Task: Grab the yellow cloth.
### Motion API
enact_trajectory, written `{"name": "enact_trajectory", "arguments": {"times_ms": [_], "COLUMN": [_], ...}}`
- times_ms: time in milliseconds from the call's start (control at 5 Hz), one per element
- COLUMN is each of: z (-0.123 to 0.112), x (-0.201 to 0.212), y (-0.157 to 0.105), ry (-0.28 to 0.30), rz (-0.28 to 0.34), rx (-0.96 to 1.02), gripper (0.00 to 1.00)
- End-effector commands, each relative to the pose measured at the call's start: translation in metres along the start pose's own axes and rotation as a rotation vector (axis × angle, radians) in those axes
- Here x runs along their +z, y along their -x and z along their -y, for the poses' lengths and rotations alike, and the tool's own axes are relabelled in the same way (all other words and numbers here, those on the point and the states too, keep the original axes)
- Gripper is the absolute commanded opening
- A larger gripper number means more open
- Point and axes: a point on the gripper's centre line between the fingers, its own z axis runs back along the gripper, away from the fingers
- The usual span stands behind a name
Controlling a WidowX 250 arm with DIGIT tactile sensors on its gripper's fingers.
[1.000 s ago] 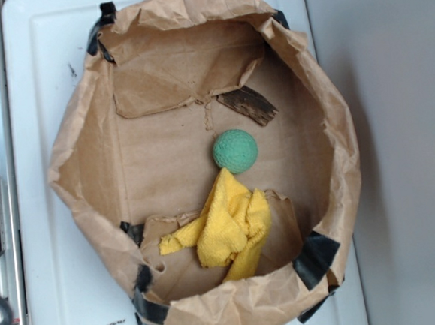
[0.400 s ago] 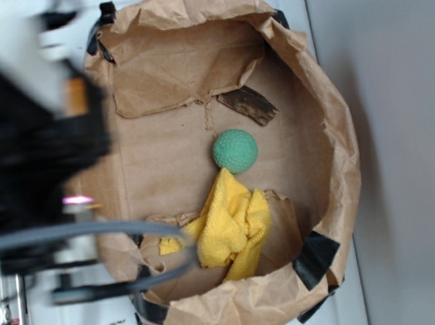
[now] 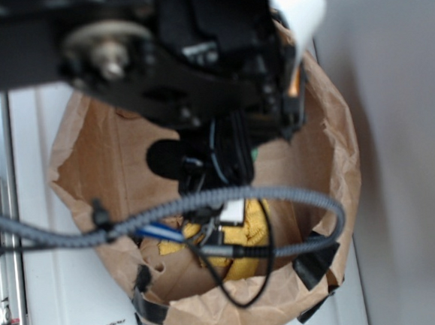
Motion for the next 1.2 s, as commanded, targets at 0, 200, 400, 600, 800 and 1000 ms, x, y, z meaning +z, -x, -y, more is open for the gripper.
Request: {"name": "enact_trajectory", "arguments": {"times_ms": [0, 200, 400, 600, 800, 1000], "z": [0.062, 0.075, 0.098, 0.061, 0.061, 0.061], "x": [-0.044, -0.066, -0.087, -0.079, -0.079, -0.079], "y": [0.059, 0.067, 0.068, 0.030, 0.030, 0.030], "ry": [0.004, 0.058, 0.062, 0.048, 0.048, 0.048], "rz": [-0.028, -0.026, -0.023, -0.002, -0.002, -0.002], "rx": [-0.168, -0.193, -0.192, -0.113, -0.113, -0.113], "gripper": [1.00, 1.00, 1.00, 1.00, 1.00, 1.00]}}
